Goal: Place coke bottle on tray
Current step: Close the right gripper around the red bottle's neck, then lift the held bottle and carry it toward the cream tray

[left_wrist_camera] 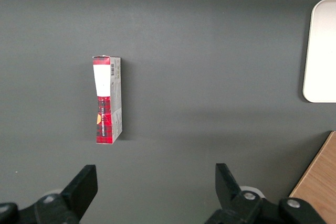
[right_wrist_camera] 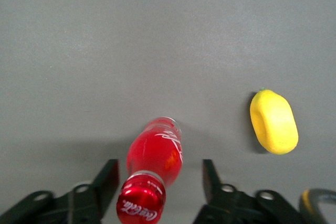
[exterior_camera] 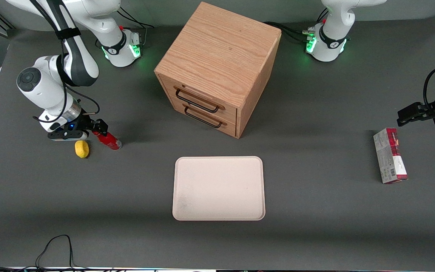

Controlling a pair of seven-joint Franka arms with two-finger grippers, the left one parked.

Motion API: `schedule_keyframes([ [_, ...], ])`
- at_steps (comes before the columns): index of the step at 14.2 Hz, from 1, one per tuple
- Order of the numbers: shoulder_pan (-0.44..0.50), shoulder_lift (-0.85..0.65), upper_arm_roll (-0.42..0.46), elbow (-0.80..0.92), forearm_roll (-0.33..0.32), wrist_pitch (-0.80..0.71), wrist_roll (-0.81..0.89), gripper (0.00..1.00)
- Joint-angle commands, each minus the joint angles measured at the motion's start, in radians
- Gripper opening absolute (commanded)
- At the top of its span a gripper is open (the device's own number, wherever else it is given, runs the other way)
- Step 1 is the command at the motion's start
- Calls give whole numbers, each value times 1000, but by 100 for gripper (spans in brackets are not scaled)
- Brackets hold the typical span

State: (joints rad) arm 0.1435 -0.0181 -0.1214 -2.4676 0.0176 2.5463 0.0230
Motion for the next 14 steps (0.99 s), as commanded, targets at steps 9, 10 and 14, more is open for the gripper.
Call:
schedule_keyframes([
  [9, -2, 7, 28, 102, 36, -99, -26, 0],
  [10, -7, 9, 28, 177, 36, -194, -25, 0],
  [14, -13, 32, 26, 526, 33, -580, 6, 0],
])
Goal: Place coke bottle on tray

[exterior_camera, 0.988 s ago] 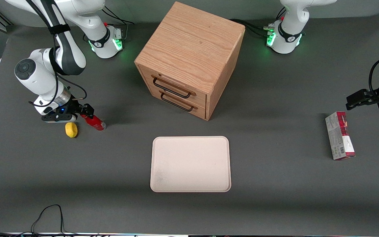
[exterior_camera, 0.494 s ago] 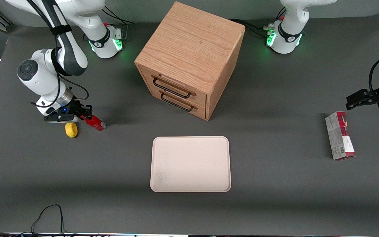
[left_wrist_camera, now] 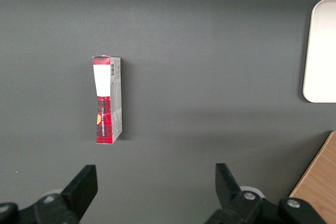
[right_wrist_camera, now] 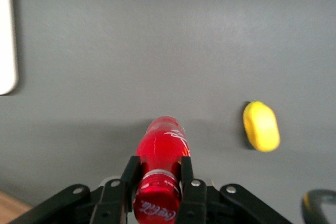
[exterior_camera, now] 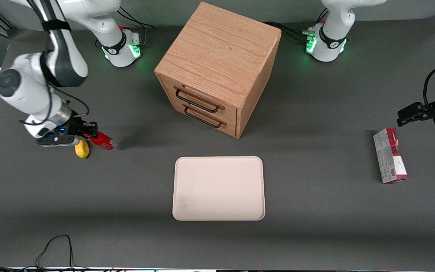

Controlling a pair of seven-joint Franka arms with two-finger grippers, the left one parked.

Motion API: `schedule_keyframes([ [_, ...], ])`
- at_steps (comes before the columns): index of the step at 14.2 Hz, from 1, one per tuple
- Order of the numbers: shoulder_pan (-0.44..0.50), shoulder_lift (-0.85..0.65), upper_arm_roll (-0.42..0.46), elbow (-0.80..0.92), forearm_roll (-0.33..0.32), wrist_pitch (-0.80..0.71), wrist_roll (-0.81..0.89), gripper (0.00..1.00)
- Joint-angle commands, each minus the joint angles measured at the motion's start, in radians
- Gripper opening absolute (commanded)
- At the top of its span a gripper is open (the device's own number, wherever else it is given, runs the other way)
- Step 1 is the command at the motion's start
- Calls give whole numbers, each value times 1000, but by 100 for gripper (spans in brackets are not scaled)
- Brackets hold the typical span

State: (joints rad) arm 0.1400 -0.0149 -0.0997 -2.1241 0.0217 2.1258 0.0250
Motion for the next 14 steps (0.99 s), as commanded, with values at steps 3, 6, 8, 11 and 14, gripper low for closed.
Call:
schedule_keyframes([
  [3, 0, 139, 6, 506, 30, -405, 50, 0],
  [6, -3, 362, 105, 938, 20, -649, 201, 0],
  [8, -3, 464, 179, 1114, 17, -684, 323, 0],
  [11, 3, 550, 340, 1190, -41, -594, 478, 0],
  [14, 10, 637, 565, 1187, -269, -459, 691, 0],
])
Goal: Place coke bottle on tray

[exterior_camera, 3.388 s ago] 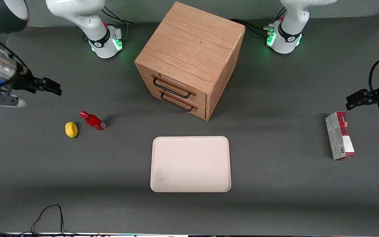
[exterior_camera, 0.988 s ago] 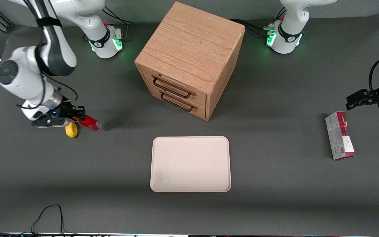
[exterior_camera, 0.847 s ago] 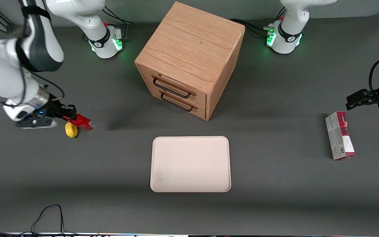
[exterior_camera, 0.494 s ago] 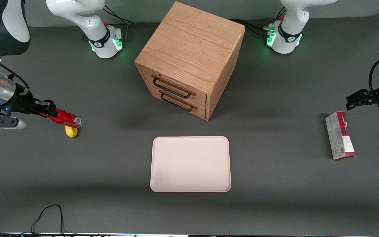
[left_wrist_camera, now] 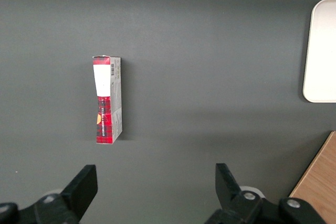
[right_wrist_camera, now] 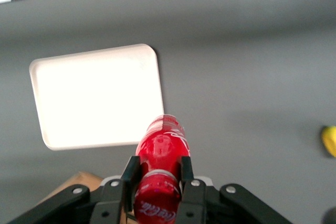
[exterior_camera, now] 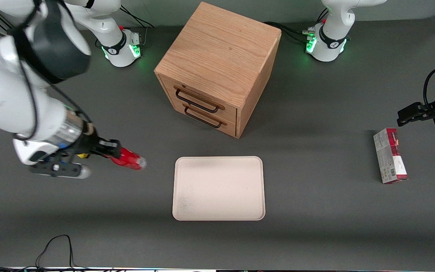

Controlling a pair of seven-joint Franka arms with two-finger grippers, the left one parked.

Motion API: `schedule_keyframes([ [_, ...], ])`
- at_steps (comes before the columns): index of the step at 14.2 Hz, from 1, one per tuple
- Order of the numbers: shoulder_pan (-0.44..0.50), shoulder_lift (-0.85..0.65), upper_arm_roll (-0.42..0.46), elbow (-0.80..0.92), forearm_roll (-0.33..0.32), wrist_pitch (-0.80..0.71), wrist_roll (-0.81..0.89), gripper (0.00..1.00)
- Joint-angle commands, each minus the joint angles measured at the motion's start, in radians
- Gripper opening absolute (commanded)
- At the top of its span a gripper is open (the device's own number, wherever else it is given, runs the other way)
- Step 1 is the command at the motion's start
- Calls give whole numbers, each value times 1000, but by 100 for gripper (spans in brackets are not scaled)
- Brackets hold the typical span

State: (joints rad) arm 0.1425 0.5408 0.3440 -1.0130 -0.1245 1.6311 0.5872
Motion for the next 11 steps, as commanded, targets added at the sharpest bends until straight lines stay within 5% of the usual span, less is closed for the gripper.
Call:
schedule_keyframes([
  [1, 9, 105, 145, 76, -157, 58, 149, 0],
  [4, 26, 171, 138, 62, -175, 148, 151, 0],
  [8, 43, 306, 118, -27, -303, 376, 187, 0],
  [11, 51, 355, 89, -33, -304, 470, 189, 0],
])
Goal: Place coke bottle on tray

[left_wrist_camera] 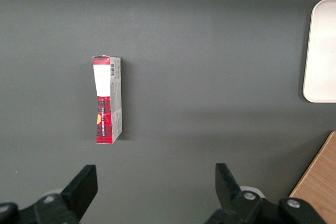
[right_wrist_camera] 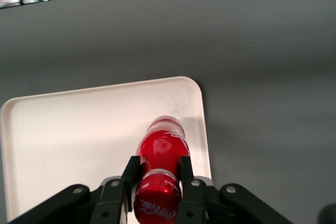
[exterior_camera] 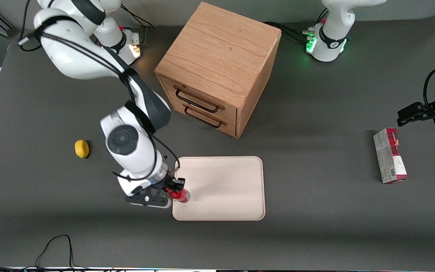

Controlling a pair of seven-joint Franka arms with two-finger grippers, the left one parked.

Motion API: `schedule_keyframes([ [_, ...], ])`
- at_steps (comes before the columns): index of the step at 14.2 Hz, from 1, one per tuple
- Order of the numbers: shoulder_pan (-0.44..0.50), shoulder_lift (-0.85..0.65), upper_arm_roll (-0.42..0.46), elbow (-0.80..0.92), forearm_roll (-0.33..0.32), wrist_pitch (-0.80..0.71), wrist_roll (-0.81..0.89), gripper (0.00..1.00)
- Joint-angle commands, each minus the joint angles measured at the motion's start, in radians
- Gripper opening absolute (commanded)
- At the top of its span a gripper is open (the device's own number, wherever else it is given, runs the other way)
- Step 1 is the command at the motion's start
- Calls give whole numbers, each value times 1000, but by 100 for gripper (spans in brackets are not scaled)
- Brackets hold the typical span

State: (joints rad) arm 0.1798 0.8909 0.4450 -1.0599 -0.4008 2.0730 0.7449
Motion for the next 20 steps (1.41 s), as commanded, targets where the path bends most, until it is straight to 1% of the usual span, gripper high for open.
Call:
schedule_keyframes([
  [1, 14, 8, -16, 12, -27, 45, 28, 0],
  [4, 18, 14, -31, -5, -27, 73, 21, 0],
  [5, 18, 14, -32, -12, -29, 75, 27, 28],
  [6, 21, 16, -37, -18, -30, 81, 27, 81],
  [7, 29, 14, -54, -34, -36, 97, 30, 100],
  [11, 29, 8, -62, -58, -30, 136, 37, 100],
  [13, 32, -35, -68, -63, -23, 113, 28, 100],
  [14, 33, -68, -84, -64, -4, 75, 25, 100],
  [16, 43, -171, -121, -109, 77, -9, -23, 100],
  [19, 58, -451, -267, -363, 294, -71, -232, 100],
  [20, 58, -542, -307, -452, 344, -97, -310, 100],
])
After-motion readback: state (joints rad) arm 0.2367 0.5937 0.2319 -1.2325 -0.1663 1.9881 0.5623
